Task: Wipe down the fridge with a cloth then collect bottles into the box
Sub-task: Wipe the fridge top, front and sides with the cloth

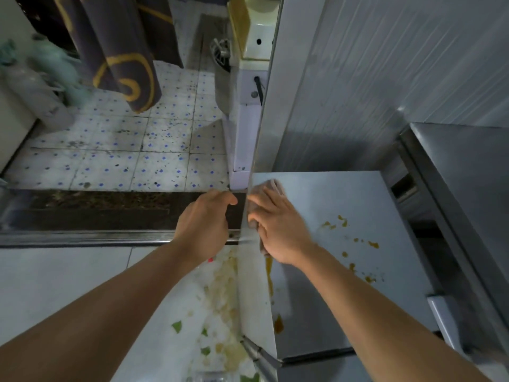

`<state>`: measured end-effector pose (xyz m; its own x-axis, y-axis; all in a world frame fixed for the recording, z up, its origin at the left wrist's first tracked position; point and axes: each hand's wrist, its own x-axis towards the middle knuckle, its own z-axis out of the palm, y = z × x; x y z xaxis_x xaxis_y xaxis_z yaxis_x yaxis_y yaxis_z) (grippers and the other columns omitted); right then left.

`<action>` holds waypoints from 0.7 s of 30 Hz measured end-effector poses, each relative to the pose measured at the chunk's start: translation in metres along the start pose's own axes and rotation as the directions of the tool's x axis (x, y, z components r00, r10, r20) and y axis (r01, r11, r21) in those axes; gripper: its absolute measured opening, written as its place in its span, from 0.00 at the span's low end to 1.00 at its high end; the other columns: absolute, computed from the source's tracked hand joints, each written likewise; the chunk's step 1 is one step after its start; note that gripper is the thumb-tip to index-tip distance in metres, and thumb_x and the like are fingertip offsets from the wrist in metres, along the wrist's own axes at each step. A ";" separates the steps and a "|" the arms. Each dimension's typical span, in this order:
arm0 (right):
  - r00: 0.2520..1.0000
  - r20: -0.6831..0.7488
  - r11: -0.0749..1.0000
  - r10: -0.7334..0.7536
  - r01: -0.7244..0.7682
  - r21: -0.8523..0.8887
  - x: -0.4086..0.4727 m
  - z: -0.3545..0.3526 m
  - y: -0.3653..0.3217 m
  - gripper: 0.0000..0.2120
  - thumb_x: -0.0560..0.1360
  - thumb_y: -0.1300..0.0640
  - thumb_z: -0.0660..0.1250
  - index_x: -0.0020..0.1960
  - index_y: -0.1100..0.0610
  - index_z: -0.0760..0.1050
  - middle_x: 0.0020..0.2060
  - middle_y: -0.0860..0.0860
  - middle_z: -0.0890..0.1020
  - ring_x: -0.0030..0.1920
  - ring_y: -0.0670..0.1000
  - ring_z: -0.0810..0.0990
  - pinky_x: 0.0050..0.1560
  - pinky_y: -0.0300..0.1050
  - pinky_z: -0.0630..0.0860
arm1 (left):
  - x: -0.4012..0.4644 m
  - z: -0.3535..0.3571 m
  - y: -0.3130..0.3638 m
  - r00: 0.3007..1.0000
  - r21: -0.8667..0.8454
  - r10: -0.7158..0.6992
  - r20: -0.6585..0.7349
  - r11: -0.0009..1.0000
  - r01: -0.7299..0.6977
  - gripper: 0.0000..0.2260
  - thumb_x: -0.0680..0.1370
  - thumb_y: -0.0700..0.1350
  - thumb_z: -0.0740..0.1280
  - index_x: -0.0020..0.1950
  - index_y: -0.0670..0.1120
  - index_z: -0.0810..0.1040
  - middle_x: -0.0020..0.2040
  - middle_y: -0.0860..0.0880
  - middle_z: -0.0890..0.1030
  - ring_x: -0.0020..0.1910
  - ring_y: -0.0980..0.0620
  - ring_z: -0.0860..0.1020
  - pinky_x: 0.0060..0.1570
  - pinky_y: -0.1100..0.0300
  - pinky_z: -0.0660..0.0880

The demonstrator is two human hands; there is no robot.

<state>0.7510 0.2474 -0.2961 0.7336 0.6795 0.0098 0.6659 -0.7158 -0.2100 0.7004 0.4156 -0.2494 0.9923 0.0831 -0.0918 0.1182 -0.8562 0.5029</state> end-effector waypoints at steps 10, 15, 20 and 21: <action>0.974 0.025 0.973 0.225 -0.226 0.051 -0.052 -0.014 0.045 0.29 0.76 0.45 0.40 0.75 0.46 0.59 0.76 0.47 0.57 0.77 0.55 0.49 0.74 0.59 0.58 | 0.002 0.019 0.028 0.998 -0.004 0.051 0.022 0.999 -0.051 0.24 0.74 0.35 0.62 0.68 0.49 0.68 0.65 0.47 0.74 0.62 0.44 0.73 0.59 0.49 0.72; 0.848 -0.036 0.844 0.529 -0.530 -0.089 -0.084 -0.018 0.126 0.32 0.75 0.44 0.35 0.77 0.48 0.51 0.78 0.49 0.51 0.77 0.57 0.46 0.74 0.57 0.54 | 0.010 0.048 0.048 0.979 0.076 0.177 0.100 0.980 -0.185 0.28 0.72 0.35 0.62 0.71 0.49 0.67 0.68 0.48 0.73 0.66 0.46 0.71 0.68 0.48 0.65; 0.685 -0.047 0.674 0.727 -0.725 -0.139 -0.088 -0.024 0.122 0.33 0.78 0.48 0.55 0.78 0.53 0.44 0.78 0.54 0.46 0.77 0.59 0.43 0.75 0.61 0.44 | 0.015 0.054 0.063 0.971 0.220 0.190 0.148 0.950 -0.219 0.25 0.73 0.37 0.63 0.69 0.52 0.70 0.73 0.54 0.66 0.70 0.49 0.64 0.69 0.48 0.59; 0.733 -0.049 0.718 0.678 -0.675 -0.167 -0.085 -0.023 0.106 0.35 0.77 0.48 0.58 0.78 0.53 0.44 0.78 0.54 0.44 0.77 0.59 0.42 0.75 0.61 0.42 | 0.015 0.054 0.064 0.971 0.228 0.183 0.152 0.950 -0.215 0.24 0.73 0.37 0.63 0.68 0.52 0.70 0.73 0.54 0.65 0.70 0.49 0.64 0.70 0.46 0.59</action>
<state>0.7622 0.1097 -0.2965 0.9962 0.0050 -0.0871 0.0056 -1.0000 0.0060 0.7206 0.3345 -0.2647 0.9799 -0.1535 -0.1272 -0.1092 -0.9471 0.3018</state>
